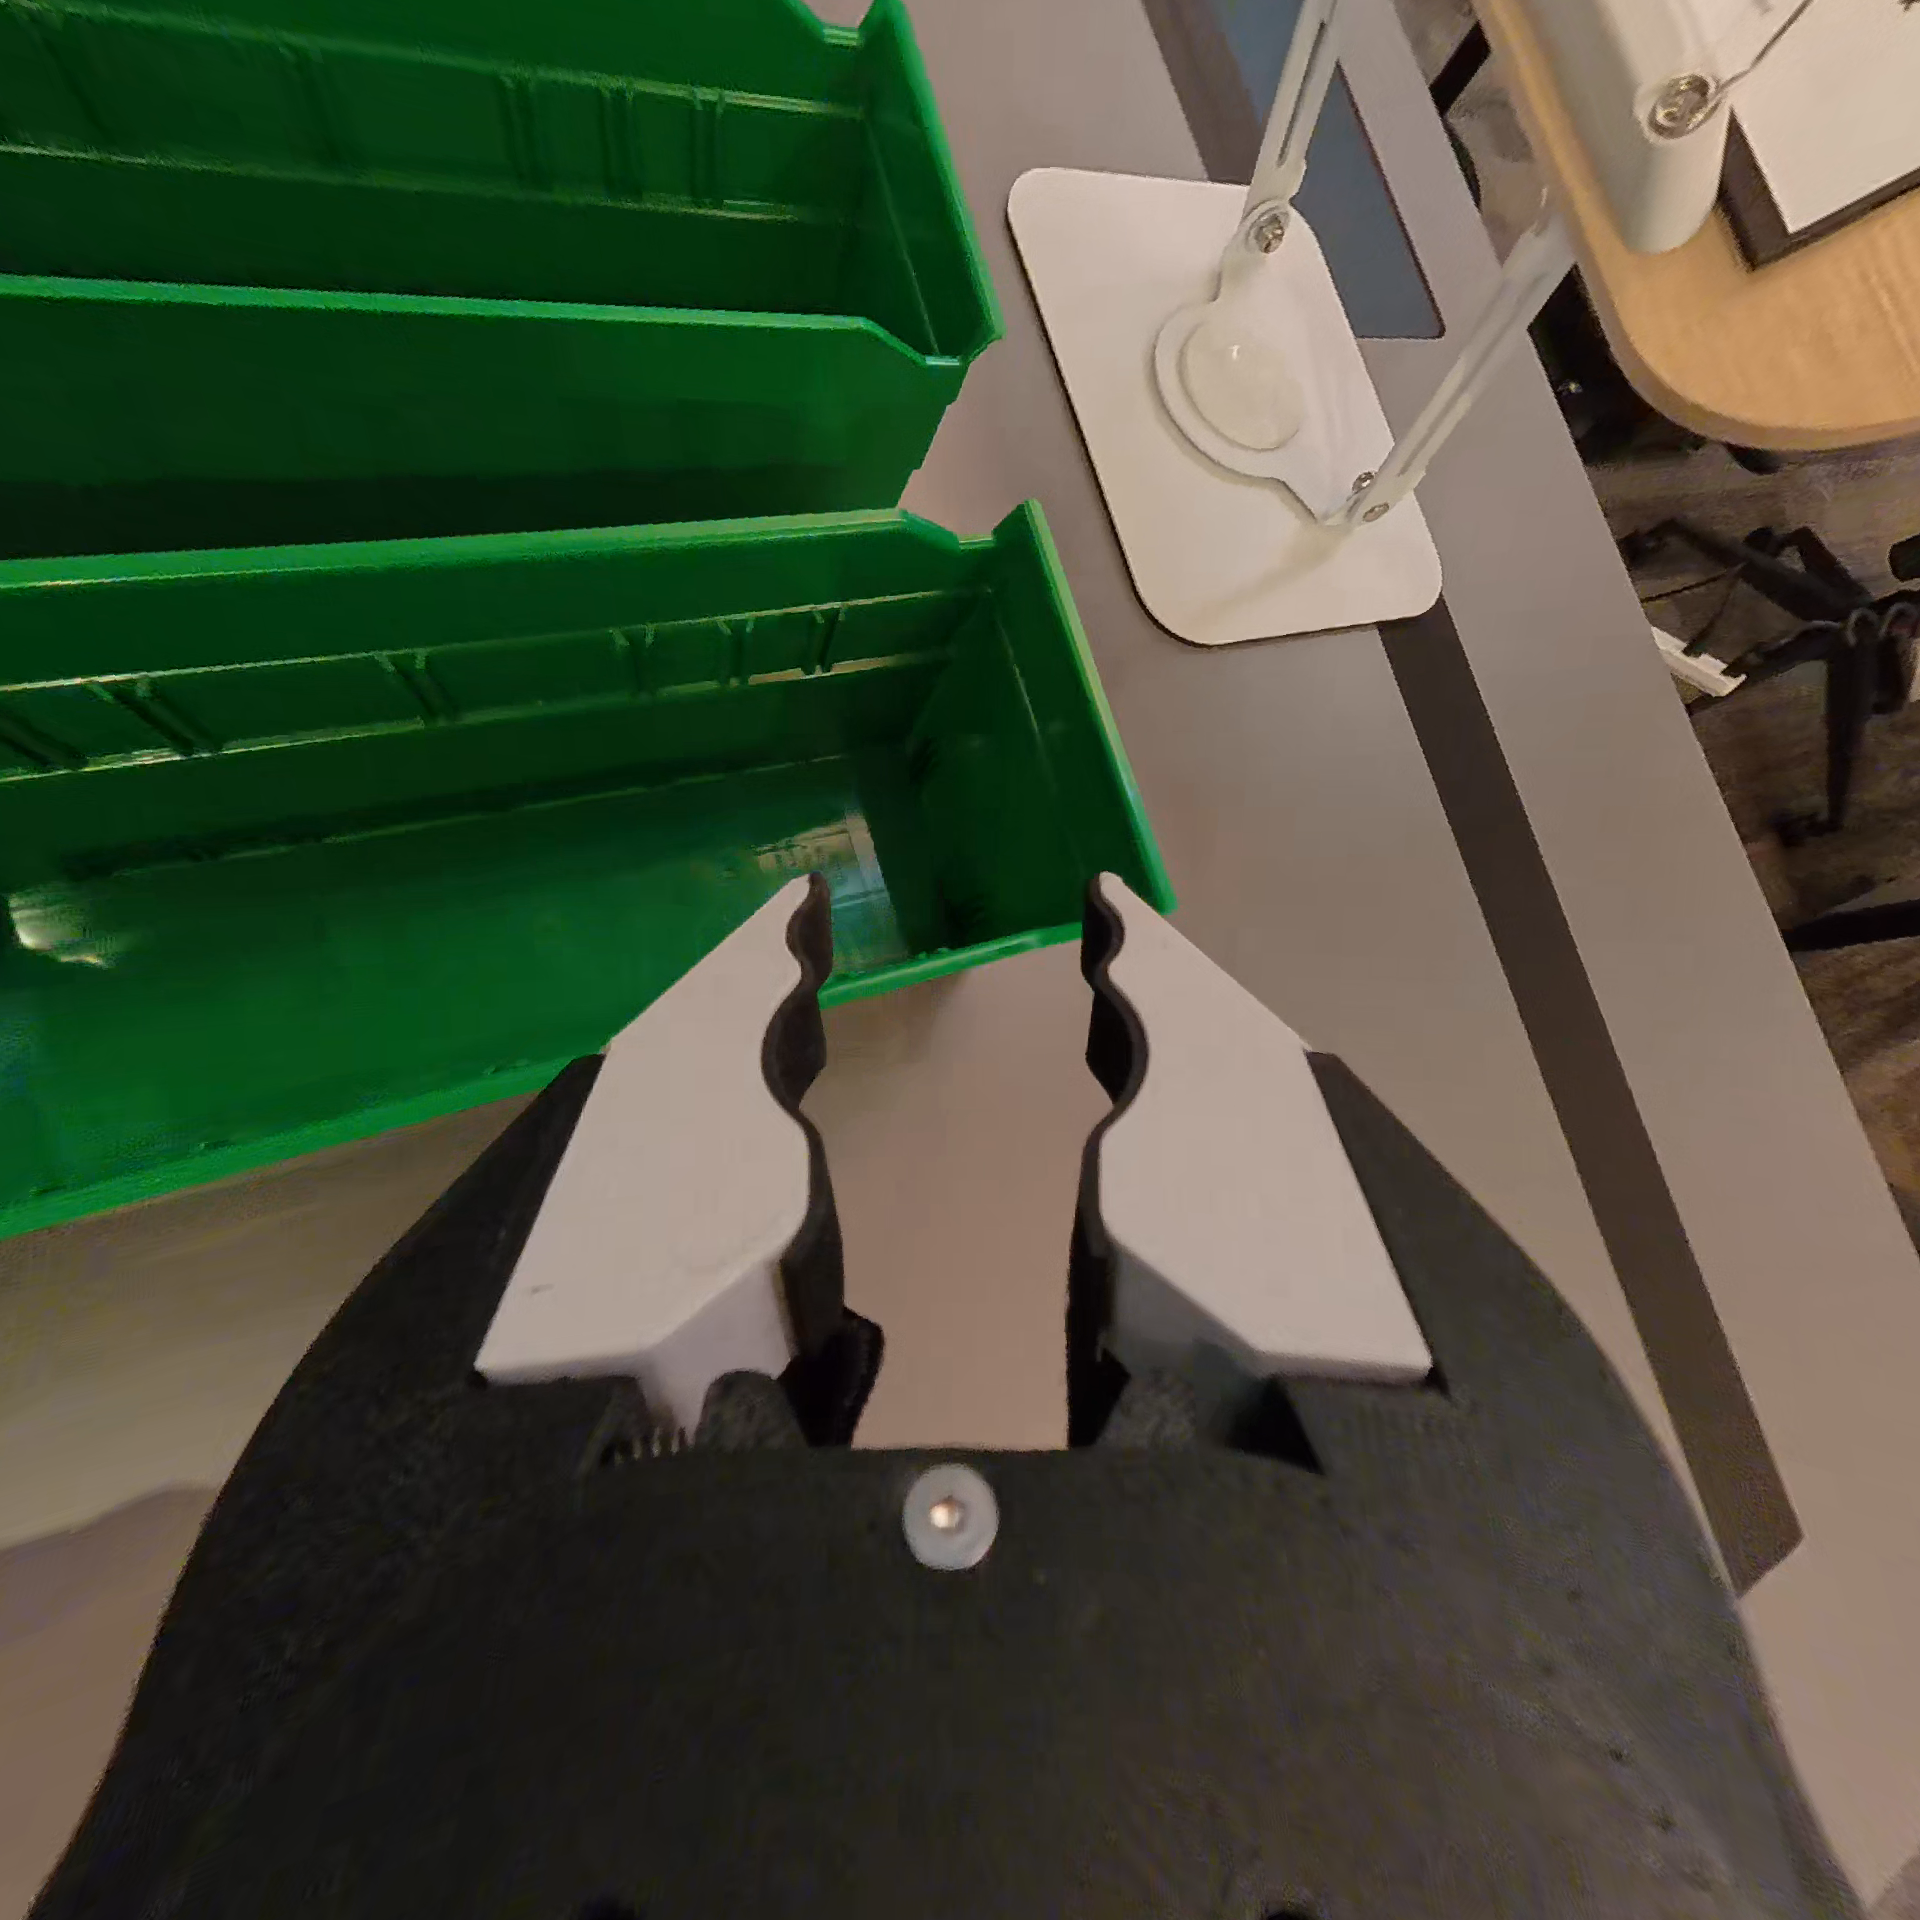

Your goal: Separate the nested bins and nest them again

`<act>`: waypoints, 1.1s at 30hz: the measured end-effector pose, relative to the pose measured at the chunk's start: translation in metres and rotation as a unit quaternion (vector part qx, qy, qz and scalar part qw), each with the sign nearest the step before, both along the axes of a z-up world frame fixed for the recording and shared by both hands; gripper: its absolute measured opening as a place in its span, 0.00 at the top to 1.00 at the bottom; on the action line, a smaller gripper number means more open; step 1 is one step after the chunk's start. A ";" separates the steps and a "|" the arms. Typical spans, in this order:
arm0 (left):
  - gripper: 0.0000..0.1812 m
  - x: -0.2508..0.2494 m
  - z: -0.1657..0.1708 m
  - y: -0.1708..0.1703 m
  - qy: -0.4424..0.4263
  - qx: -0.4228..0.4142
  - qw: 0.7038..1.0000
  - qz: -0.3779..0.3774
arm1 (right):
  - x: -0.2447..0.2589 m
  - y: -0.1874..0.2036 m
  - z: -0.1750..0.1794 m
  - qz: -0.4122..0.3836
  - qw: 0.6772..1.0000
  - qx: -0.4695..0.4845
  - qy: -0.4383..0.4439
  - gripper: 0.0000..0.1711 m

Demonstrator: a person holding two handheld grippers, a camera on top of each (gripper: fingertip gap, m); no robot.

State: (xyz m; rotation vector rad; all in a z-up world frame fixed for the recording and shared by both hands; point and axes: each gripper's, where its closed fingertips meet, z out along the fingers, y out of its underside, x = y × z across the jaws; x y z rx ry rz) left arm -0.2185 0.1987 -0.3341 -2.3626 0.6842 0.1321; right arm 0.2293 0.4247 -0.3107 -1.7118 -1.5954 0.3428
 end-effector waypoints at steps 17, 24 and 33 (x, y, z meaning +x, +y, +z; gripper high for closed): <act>0.99 0.015 -0.044 0.013 -0.053 -0.019 0.992 0.114 | 0.013 -0.029 -0.013 -0.037 0.999 -0.012 0.002 0.75; 0.99 0.008 -0.044 0.014 -0.084 -0.003 0.979 0.183 | 0.010 -0.038 -0.005 -0.043 0.999 0.002 0.006 0.75; 0.82 0.022 -0.032 0.019 -0.210 0.042 0.947 0.237 | 0.008 -0.043 0.002 -0.048 0.998 0.011 0.028 0.76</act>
